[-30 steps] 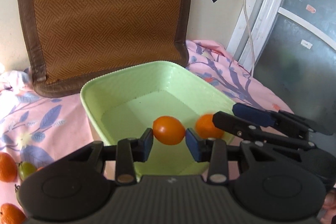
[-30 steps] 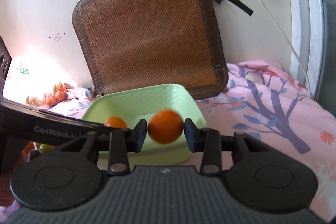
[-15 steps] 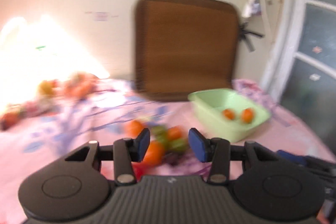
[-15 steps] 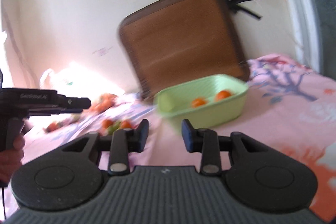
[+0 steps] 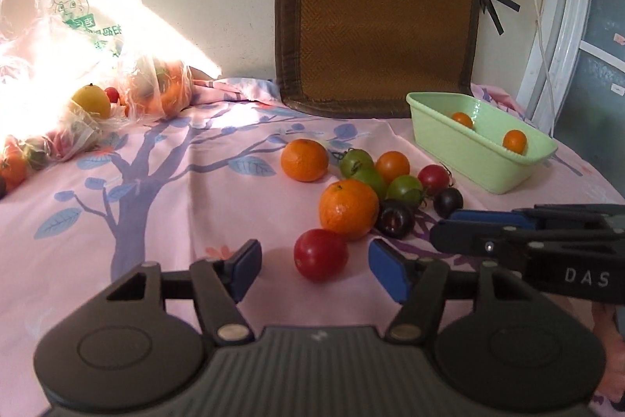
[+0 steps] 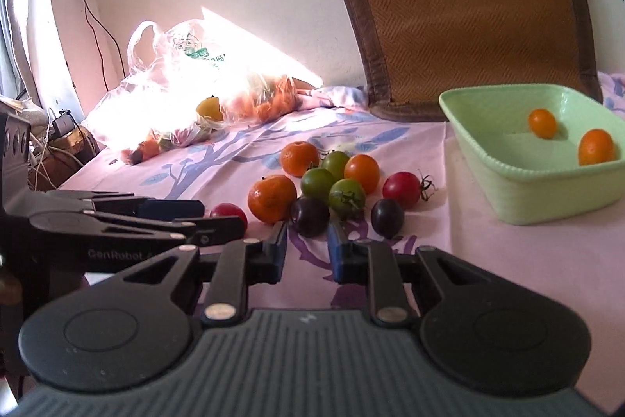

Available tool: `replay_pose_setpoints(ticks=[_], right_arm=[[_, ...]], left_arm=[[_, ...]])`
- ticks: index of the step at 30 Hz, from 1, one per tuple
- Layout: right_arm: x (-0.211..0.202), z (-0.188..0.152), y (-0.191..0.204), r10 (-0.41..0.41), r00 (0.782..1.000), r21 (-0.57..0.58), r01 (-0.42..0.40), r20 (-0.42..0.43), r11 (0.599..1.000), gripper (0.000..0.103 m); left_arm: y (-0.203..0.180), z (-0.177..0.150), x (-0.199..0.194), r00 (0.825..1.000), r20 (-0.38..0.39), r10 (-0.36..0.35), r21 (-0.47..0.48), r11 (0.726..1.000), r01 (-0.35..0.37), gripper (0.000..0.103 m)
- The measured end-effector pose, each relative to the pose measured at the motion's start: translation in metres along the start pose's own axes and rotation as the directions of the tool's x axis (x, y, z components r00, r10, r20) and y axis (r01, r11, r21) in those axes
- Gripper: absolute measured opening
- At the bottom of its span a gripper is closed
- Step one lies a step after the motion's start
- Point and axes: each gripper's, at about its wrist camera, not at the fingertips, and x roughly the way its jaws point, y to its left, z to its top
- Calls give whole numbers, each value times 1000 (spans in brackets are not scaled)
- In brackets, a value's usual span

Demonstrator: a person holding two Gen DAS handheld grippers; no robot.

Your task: Organize fruits

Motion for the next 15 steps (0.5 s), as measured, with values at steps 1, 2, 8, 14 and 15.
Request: replay_pose_setpoints(ticks=[1,2,8,14,15], right_arm=[[2,0,0,-1,1000,-3,1,-6,1000,26],[6,1,1,-4,1000,-4,4,-13,1000,26],[22,8,-2,11,998,9,-10,-66,1000,27],[31,12,0,17,997,0,-17,-80,1000,28],[27,11,0,15,997,0,-15,-72,1000,27]], left_arm=[[1,0,3,1000,-4,-6,-4,1000,6,51],[2,1,3,1000,-2,-14,-6,1000,14,34],[6,-9,-19,999,15,-35,-17,999,36,31],[4,-23,-43,998,16,-53,-52,997,54,31],[2,-24,-45,998,14,-54,-56,997,55,31]])
